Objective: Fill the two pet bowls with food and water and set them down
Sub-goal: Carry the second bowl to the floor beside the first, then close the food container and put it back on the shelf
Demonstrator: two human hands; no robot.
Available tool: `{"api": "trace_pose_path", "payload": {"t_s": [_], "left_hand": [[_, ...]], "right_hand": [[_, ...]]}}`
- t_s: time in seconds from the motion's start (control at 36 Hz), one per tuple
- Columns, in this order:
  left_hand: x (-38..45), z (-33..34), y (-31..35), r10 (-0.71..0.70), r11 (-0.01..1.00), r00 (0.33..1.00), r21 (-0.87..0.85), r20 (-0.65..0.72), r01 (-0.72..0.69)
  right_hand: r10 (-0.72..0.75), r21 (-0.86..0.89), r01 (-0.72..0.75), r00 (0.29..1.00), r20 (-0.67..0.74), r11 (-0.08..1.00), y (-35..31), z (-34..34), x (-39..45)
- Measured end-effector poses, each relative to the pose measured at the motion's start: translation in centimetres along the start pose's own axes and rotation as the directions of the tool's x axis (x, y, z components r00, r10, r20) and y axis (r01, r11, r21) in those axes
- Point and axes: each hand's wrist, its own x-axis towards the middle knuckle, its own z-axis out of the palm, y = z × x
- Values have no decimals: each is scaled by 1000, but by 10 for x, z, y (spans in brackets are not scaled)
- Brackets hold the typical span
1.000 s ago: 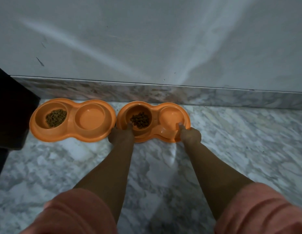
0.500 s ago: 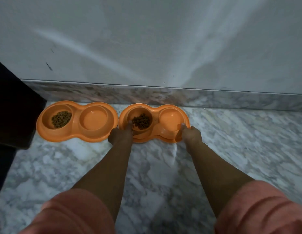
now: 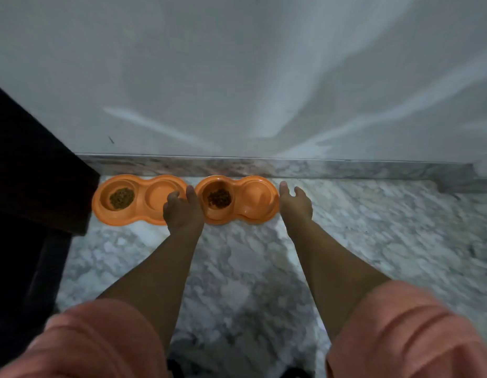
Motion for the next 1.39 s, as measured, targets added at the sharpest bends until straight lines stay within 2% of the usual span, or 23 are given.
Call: {"api": "trace_pose_path", "payload": {"t_s": [0.11,0.31,0.5,0.75,0.89,1.06,1.28,1.39], "left_hand": [[-47,-57,57,7,1000,1000,-11,3,-7],[-132,-169,168,123,992,991,20,57,-124],[-226,-291,284,238,971,970,8,50,-238],[-323,-433,367,376,926,927,-28,10,-376],[-359,-491,379,408,906,911,-91,-65,-412],[-386,-538,364,400,895,900,-137,-171,-424],[-434,-613,305,368,897,884,-142,-288,-419],[-438,-668,273,332,901,875,-155,-351,-405]], "right_hand": [[17,-17,-17,1000,5,1000,-50,-45,-58],[-4,-24,4,1000,-4,1000,-160,-133,-173],[-58,19,59,997,-48,998,-277,-228,-297],[-166,177,185,979,-119,967,-384,-318,-434],[-246,208,269,960,-133,940,-414,-341,-487],[-315,208,327,945,-90,922,-416,-345,-534],[-404,165,394,914,31,904,-406,-313,-610],[-474,162,456,876,95,875,-415,-277,-662]]}}
